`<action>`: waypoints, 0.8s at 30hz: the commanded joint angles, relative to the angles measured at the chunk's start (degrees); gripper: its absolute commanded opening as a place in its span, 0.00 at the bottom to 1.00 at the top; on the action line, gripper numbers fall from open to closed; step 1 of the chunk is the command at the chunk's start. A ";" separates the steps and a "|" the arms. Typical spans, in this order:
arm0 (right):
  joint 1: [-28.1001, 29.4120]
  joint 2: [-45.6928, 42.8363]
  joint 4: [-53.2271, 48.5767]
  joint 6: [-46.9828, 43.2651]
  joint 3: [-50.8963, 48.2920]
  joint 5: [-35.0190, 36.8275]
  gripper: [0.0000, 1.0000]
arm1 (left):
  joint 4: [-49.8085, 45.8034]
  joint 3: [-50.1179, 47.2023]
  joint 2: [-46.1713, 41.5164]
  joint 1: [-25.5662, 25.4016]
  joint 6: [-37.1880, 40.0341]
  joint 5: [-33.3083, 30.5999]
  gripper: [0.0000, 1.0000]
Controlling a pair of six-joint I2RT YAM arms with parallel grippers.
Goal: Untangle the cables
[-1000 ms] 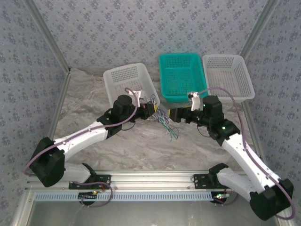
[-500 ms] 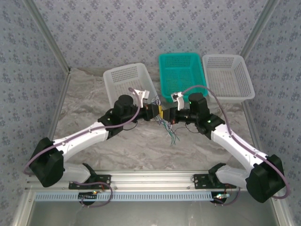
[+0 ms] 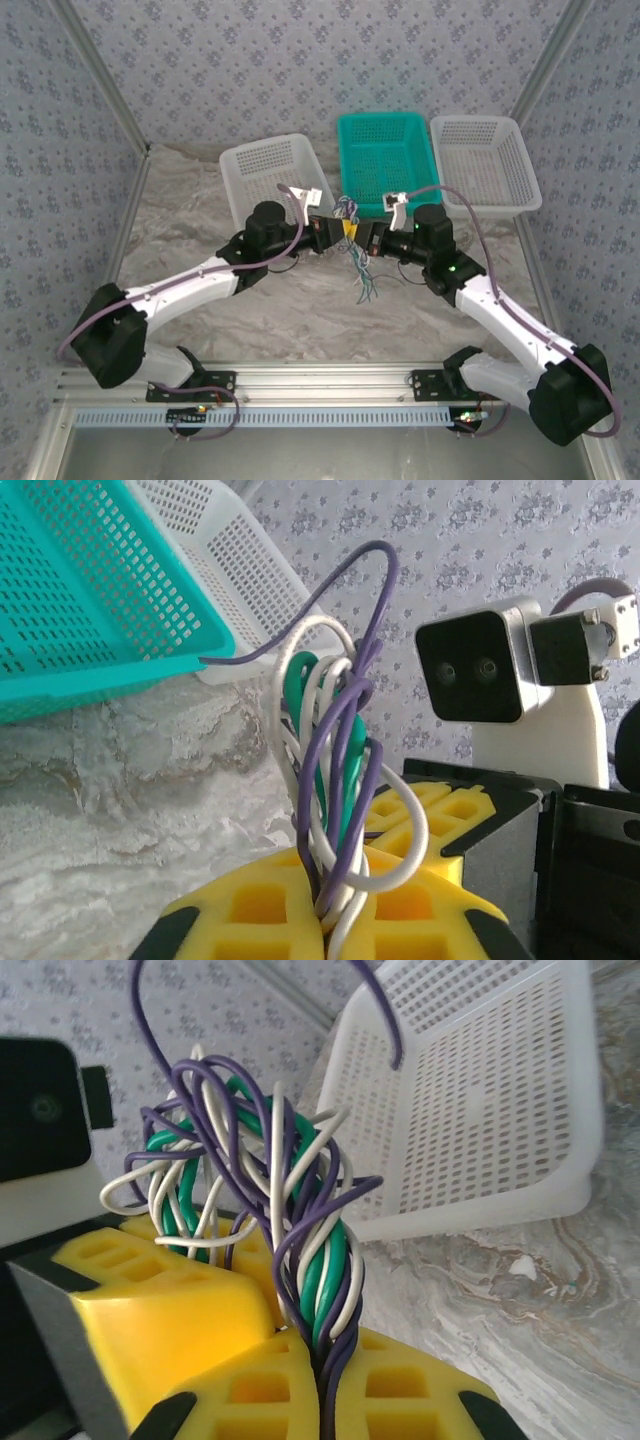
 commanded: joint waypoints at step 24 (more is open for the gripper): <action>-3.50 -9.09 -24.41 -21.47 7.73 8.34 0.00 | -49.57 10.26 -12.81 3.88 30.95 -16.64 0.27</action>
